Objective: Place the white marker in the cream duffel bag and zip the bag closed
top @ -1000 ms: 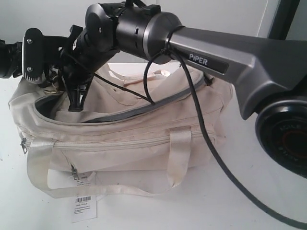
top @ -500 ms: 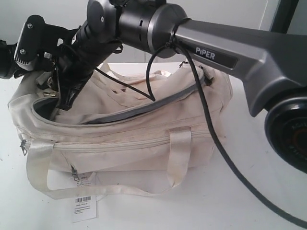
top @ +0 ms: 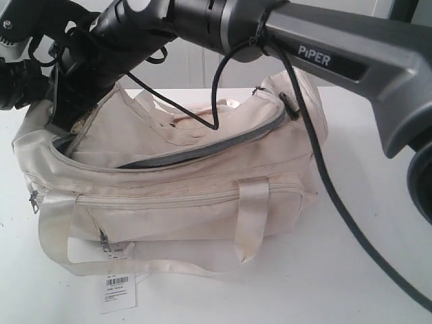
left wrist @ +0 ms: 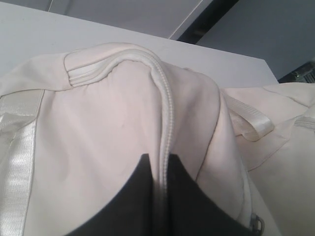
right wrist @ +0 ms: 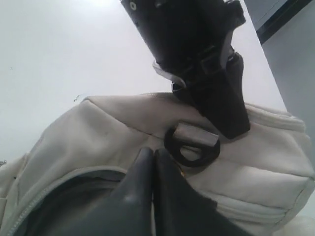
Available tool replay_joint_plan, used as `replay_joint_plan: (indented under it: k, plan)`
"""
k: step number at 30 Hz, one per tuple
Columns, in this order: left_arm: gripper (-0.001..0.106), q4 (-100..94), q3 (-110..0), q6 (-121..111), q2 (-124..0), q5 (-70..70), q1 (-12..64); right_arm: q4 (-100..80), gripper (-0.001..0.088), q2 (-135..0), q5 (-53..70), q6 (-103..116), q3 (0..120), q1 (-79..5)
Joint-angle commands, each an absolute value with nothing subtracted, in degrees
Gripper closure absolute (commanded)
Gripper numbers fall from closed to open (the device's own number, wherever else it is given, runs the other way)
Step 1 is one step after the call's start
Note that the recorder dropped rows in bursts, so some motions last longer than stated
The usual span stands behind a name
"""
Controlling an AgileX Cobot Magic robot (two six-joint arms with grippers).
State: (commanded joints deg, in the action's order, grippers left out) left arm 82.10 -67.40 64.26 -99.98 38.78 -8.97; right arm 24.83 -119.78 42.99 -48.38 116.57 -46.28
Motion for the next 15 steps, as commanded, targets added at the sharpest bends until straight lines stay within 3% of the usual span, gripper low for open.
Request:
replay_joint_plan:
  k: [2,4,5,7,15]
  plan:
    - [0.105,82.1,-67.4,64.3,-100.0,38.8,-9.0,24.8,0.0672,-120.7,44.2,-50.8,116.6,-46.3]
    - [0.105,82.1,-67.4,64.3,-100.0,39.2,-9.0,24.8,0.0442,-122.0,44.2,-64.3,116.6,-46.3]
    - [0.105,82.1,-67.4,64.3,-100.0,39.2,-9.0,25.0,0.0404,-122.5,43.9,-67.2,116.6,-46.3]
    - [0.105,82.1,-67.4,64.3,-100.0,39.2,-9.0,25.1,0.0368,-123.5,42.2,-69.2,116.6,-46.3]
    - [0.105,82.1,-67.4,64.3,-100.0,39.9,-9.0,18.9,0.0369,-126.5,35.9,-75.7,116.6,-46.3]
